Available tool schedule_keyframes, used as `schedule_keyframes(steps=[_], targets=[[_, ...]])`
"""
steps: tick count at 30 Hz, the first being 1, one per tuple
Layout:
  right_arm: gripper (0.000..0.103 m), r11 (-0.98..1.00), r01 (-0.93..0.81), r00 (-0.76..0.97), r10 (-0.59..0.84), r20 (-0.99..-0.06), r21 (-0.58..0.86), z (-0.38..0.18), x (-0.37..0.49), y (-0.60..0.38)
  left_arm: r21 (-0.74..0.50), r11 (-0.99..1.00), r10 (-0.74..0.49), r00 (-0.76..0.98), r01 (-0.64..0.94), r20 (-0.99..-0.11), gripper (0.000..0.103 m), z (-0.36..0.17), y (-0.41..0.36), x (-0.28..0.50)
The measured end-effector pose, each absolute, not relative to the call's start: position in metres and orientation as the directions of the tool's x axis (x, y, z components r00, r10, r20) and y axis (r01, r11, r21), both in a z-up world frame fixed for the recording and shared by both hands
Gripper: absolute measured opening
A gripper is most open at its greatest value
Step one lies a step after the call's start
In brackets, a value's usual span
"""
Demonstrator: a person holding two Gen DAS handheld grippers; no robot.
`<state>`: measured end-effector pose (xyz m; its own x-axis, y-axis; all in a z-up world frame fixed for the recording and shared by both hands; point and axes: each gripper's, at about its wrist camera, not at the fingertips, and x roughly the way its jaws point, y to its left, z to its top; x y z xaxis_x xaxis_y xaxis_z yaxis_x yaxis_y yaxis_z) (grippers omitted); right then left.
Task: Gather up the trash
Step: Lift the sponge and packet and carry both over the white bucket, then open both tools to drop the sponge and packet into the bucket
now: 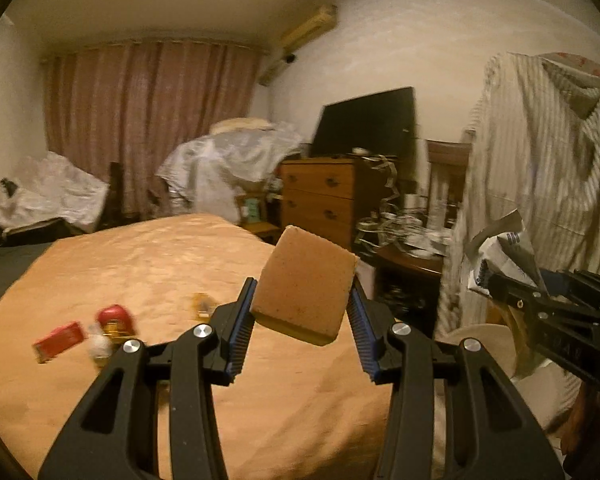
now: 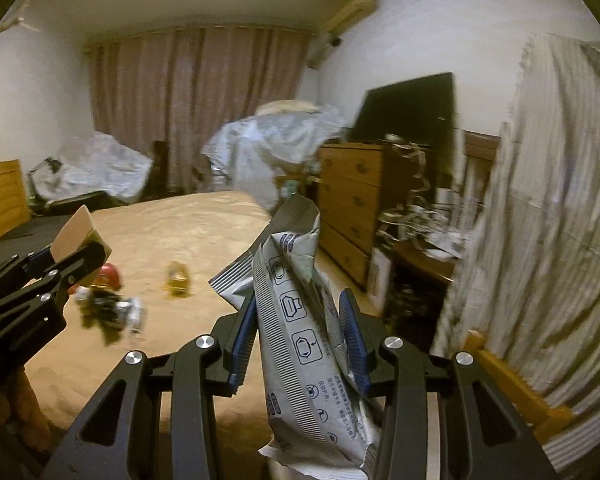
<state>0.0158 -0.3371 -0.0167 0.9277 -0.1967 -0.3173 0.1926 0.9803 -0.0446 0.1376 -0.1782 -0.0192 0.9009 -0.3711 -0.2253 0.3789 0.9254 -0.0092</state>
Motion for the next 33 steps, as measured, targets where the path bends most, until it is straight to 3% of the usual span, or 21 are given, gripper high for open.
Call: schedule_keyframes(steps=[11,23,27,33], targets=[[0.043,0.943,0.332,0.836,-0.31,-0.452,-0.032,-0.03,-0.01,-0.436,-0.026,0.841,-0.516,0.788,0.54,-0.337,0.044,-0.036,-0.272,0.151],[0.043,0.947,0.318,0.669,-0.189,-0.719,0.047,-0.082,0.018,-0.519,-0.055,0.77,-0.558,0.628,0.636,-0.543,0.044,-0.074,-0.328,0.167],[0.043,0.936,0.336,0.649,-0.15,-0.746,0.104,-0.093,0.021,-0.538,-0.078,0.759,-0.548,0.569,0.647,-0.613,0.044,-0.09,-0.34,0.177],[0.043,0.934,0.344,0.664,-0.17,-0.728,0.096,-0.084,0.021,-0.545,-0.071,0.767,-0.524,0.56,0.638,-0.641,0.044,-0.102,-0.343,0.182]])
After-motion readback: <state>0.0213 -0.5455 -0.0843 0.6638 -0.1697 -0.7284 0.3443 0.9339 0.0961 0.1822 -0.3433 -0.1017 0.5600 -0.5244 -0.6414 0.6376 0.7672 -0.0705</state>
